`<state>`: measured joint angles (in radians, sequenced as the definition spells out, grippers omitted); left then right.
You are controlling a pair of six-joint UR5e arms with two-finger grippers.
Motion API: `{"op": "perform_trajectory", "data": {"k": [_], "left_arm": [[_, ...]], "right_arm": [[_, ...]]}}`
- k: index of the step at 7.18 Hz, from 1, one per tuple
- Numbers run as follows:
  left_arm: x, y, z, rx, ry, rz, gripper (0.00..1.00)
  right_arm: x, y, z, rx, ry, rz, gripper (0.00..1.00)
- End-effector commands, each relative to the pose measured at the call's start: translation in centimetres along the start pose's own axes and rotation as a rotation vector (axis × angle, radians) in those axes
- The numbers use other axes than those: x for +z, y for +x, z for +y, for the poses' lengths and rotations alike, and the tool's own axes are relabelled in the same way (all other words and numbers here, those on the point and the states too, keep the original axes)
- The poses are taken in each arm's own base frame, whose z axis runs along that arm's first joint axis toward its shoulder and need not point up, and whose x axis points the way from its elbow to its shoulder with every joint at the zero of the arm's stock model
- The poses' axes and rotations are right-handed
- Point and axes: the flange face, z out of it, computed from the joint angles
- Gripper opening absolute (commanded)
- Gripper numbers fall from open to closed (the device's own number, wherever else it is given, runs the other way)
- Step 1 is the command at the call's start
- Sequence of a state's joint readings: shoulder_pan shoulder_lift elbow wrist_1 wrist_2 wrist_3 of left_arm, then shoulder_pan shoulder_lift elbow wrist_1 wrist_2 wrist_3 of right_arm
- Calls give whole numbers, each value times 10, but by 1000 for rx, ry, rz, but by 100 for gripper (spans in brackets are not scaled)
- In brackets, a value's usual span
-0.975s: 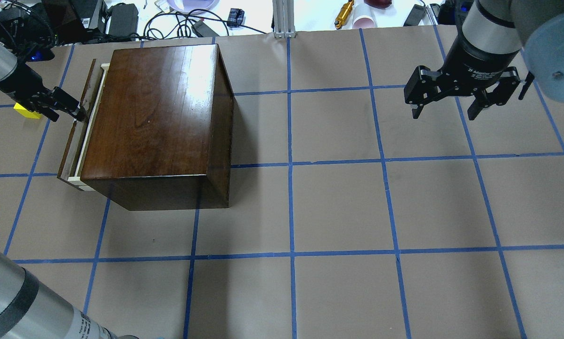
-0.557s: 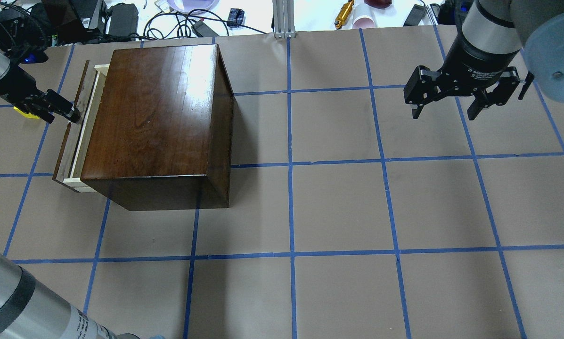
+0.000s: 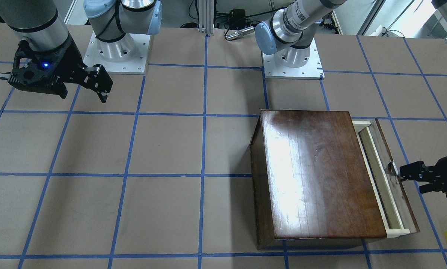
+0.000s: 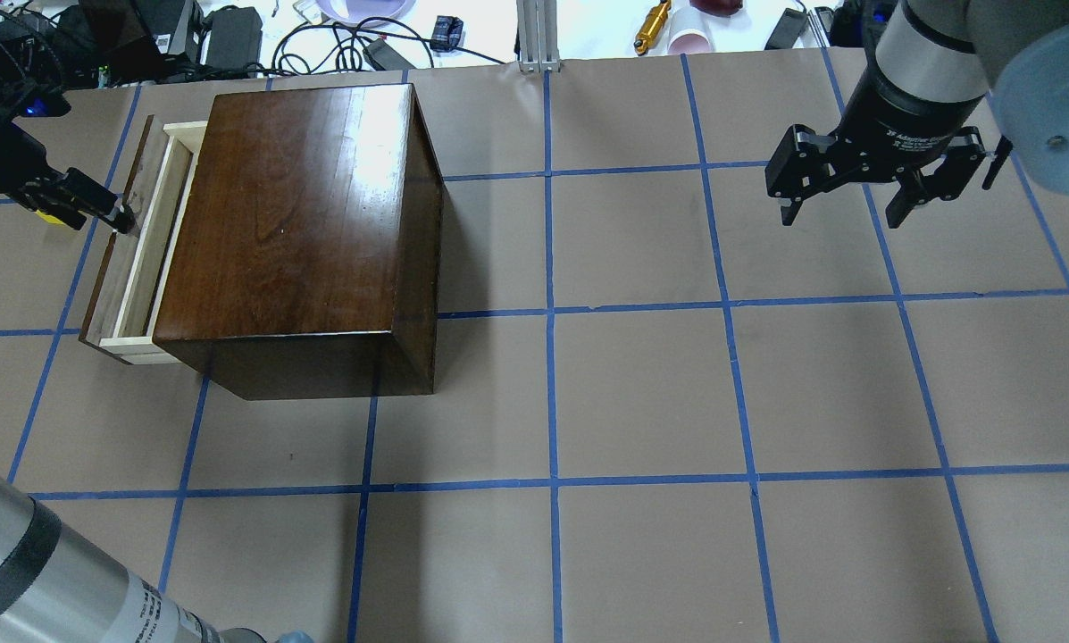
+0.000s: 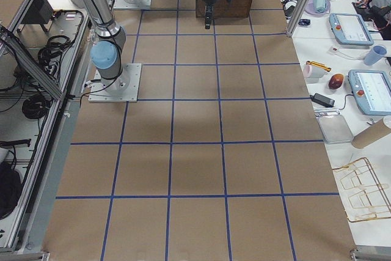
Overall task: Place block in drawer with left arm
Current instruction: 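Hook the white drawer handle with the left gripper and pull outward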
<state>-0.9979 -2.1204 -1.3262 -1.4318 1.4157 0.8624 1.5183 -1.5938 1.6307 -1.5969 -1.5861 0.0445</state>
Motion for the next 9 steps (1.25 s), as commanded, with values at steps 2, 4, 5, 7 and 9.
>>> {"op": "perform_trajectory", "data": {"k": [2, 4, 5, 7, 9], "left_arm": [[-3, -14, 0, 17, 5, -8, 98], [-3, -23, -3, 36, 7, -14, 98], [-5, -26, -4, 40, 9, -19, 98], [-9, -29, -5, 48, 12, -28, 98], [-10, -41, 3, 47, 9, -34, 98]], "right_arm": [[0, 0, 0, 0, 0, 0, 100], [0, 0, 0, 0, 0, 0, 100], [1, 0, 0, 0, -1, 0, 100], [1, 0, 0, 0, -1, 0, 100], [0, 0, 0, 0, 0, 0, 100]]}}
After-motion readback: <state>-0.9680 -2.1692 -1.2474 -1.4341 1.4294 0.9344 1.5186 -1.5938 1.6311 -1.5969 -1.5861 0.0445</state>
